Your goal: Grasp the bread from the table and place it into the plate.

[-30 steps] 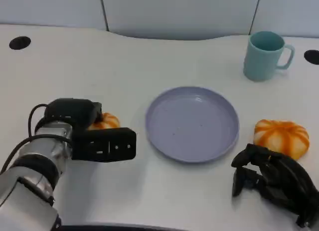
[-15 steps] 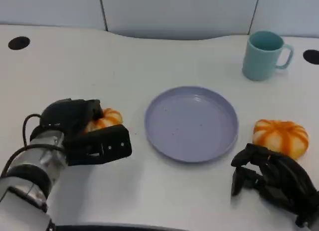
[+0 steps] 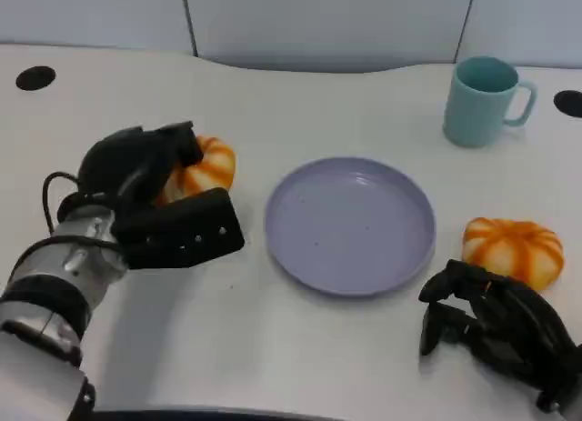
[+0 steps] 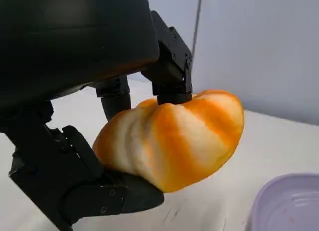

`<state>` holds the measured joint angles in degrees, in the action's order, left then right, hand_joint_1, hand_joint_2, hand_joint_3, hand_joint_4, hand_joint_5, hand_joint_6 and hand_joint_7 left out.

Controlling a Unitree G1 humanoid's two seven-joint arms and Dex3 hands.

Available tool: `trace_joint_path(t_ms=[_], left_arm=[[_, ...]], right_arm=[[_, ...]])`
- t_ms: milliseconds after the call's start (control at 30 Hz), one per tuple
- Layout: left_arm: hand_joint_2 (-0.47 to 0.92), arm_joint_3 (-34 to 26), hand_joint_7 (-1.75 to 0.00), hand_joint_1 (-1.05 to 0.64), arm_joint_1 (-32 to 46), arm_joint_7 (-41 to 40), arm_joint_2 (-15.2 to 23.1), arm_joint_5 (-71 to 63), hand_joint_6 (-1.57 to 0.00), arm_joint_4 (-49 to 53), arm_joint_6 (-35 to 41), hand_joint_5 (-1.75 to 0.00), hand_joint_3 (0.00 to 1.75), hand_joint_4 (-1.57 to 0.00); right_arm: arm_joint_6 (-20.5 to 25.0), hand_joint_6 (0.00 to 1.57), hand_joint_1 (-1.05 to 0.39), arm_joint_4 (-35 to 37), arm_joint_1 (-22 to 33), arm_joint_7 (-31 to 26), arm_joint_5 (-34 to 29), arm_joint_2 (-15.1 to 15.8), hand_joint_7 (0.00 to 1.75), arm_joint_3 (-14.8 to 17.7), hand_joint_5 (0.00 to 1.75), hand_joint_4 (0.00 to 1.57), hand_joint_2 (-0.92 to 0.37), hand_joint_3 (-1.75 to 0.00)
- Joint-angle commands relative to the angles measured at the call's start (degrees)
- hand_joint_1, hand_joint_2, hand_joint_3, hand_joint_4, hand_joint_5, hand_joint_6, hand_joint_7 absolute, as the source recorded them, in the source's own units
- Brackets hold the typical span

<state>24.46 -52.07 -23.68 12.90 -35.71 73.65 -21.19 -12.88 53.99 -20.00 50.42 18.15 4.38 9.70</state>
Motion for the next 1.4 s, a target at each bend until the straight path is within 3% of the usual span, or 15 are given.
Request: trace_joint_path(t_ms=[33,167,567,667,800,967,1067,1233,1400], left_arm=[[0.62,1.8,-1.75,-0.14,-3.2,-0.9,-0.9,-1.7,-0.62,-0.7,-1.6,-1.75,0.66,-0.8],[0.69,3.3,-1.75,-0.18,-4.9,-0.7,-2.3,-3.0,-0.63,-0.8,-1.9,-1.75,0.56,-0.82],[0.7,9.0,-1.75,-0.27,-8.5,-2.2,-7.2,-8.1,-0.66,-0.4,-4.5,-1.75,0.58,-0.9],[0.68,9.9,-1.75,-0.27,-8.7,-2.0,-8.2,-8.8,-0.69,0.0,-4.4,-1.75,0.6,-0.94],[0.58,10.8,-1.75,-0.27,-9.0,-1.7,-9.8,-9.4,-0.68,0.5,-4.5,-1.75,0.79,-0.95],[0.58,12.3,-1.75,-0.31,-9.6,-1.6,-11.3,-10.5,-0.63,1.1,-3.5,-1.75,0.81,-0.93],[0.6,12.9,-1.61,-0.34,-9.8,-1.2,-11.9,-10.7,-0.64,1.4,-3.2,-1.75,0.69,-0.92],[0.78,13.8,-1.06,-0.43,-9.9,-0.5,-12.6,-11.3,-0.81,2.1,-1.9,-1.75,0.27,-0.89],[0.83,13.9,-0.97,-0.45,-9.8,0.9,-13.1,-11.3,-0.79,2.6,-1.1,-1.75,0.19,-0.85]], right_arm=[[0.6,0.74,-0.52,2.3,1.8,-0.7,-1.3,0.6,1.01,-0.3,1.65,0.59,-0.92,-0.1],[0.9,0.74,-0.53,2.2,1.7,-1.2,-1.5,0.7,1.01,-0.7,1.64,0.58,-0.92,-0.1],[0.0,0.78,-0.54,4.1,0.9,-0.8,-1.1,0.0,0.94,-0.8,1.55,0.61,-0.92,-0.08],[0.2,0.78,-0.53,4.6,0.6,-0.3,-0.8,-0.2,0.94,-0.7,1.56,0.62,-0.92,-0.09],[-0.1,0.77,-0.52,4.7,0.5,-0.1,-0.7,-0.4,0.95,-0.7,1.6,0.62,-0.92,-0.08],[-0.5,0.76,-0.55,4.4,0.6,-0.4,-1.1,-0.4,0.95,-1.1,1.62,0.61,-0.92,-0.08],[0.0,0.76,-0.54,4.3,0.7,-0.2,-0.9,-0.6,0.95,-1.1,1.62,0.6,-0.92,-0.08],[0.3,0.76,-0.53,4.5,0.6,0.7,-0.3,-1.2,0.96,-0.8,1.6,0.62,-0.92,-0.08],[1.7,0.78,-0.56,3.5,0.8,0.3,-0.1,-1.6,0.93,-0.8,1.54,0.65,-0.92,-0.06]])
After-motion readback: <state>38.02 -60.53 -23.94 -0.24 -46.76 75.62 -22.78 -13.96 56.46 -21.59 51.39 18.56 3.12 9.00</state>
